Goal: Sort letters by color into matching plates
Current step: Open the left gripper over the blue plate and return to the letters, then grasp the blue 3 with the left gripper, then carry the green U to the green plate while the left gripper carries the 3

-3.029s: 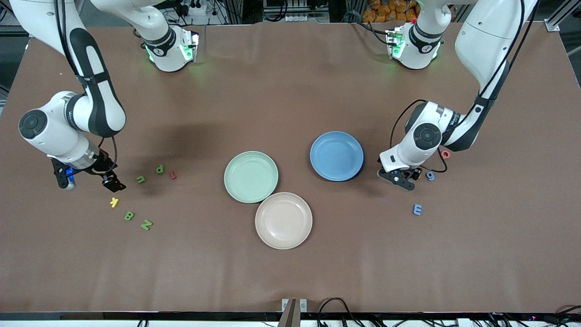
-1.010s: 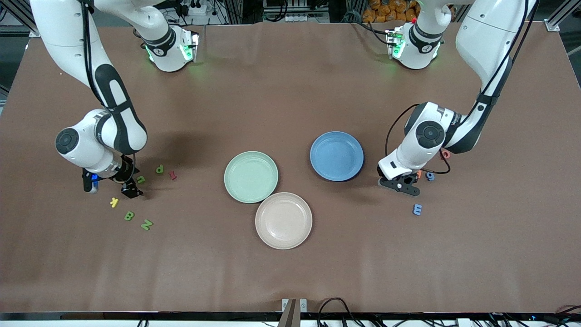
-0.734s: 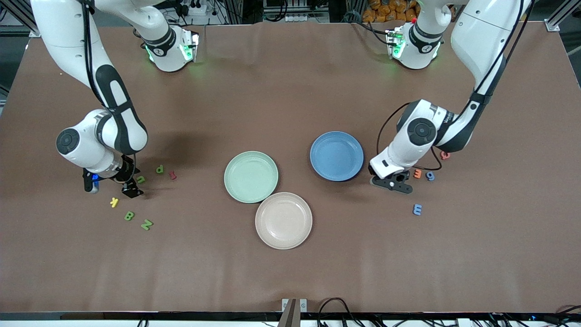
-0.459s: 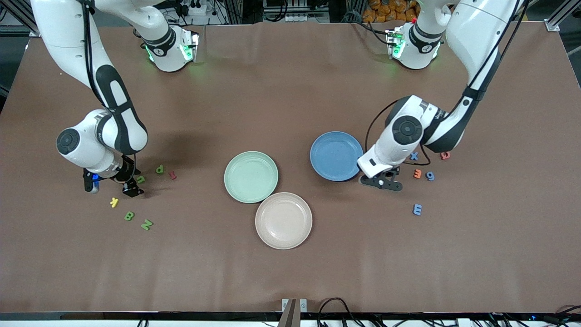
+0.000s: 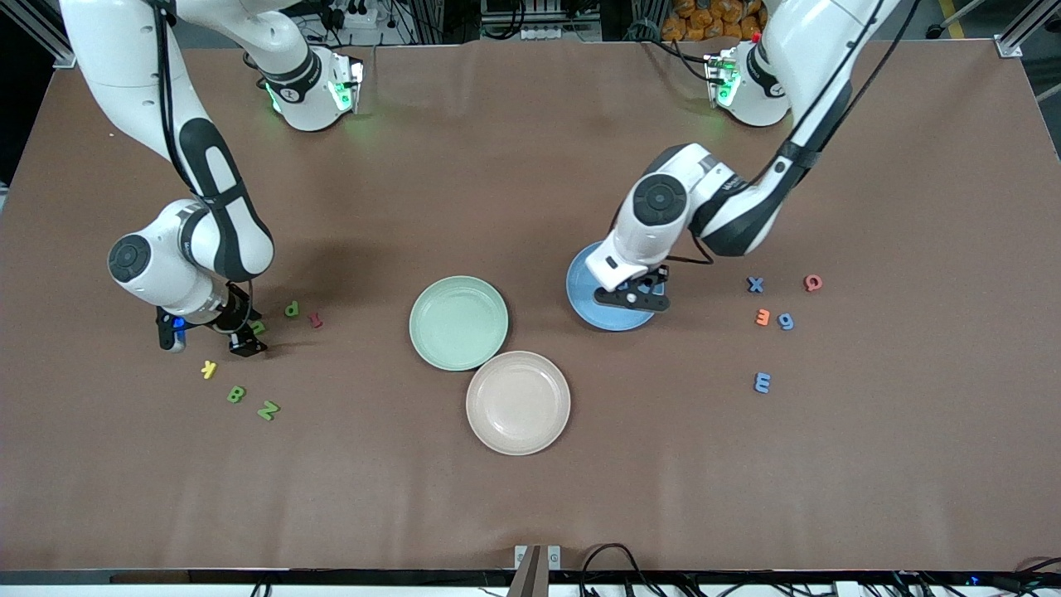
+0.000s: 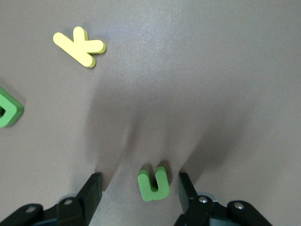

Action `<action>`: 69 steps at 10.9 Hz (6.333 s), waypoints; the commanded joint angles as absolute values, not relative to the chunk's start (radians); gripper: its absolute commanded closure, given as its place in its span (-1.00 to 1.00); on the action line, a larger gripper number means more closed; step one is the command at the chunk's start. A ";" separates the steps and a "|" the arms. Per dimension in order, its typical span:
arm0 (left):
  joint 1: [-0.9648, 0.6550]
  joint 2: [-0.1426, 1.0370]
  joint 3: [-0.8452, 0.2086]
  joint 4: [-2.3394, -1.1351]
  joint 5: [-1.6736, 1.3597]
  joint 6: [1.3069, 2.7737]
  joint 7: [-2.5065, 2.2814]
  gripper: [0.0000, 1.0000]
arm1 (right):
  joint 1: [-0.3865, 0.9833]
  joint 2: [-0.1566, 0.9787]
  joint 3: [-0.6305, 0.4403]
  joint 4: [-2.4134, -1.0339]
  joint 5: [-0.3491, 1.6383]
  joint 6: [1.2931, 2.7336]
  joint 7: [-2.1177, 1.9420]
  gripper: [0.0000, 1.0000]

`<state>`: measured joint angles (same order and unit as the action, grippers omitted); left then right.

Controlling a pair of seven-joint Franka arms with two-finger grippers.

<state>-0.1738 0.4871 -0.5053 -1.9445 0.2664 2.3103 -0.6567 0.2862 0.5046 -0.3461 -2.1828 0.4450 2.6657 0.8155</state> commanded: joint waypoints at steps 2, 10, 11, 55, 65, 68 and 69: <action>-0.221 0.545 -0.494 -1.945 0.285 2.301 -0.690 1.00 | 0.298 0.491 -0.345 -2.210 0.465 2.675 0.811 -0.36; -0.157 0.545 -0.479 -1.936 0.339 2.301 -0.657 -1.00 | 0.296 0.446 -0.345 -2.247 0.463 2.672 0.802 -0.12; -0.132 0.542 -0.479 -1.934 0.354 2.301 -0.640 -1.00 | 0.295 0.442 -0.345 -2.249 0.463 2.672 0.793 -0.11; 0.152 0.706 -0.328 -1.743 0.322 2.445 -0.061 1.00 | 0.523 0.440 -0.305 -1.916 0.206 2.313 0.333 0.71; 0.029 0.511 -0.449 -1.990 0.301 2.344 -0.483 1.00 | 0.699 0.566 -0.298 -1.781 0.213 2.299 0.498 0.69; 0.028 0.509 -0.514 -1.990 0.302 2.290 -0.569 1.00 | 0.703 0.584 -0.259 -1.752 0.213 2.299 0.577 0.69; 0.028 0.509 -0.538 -1.990 0.302 2.264 -0.592 1.00 | 0.706 0.591 -0.250 -1.747 0.215 2.299 0.598 0.67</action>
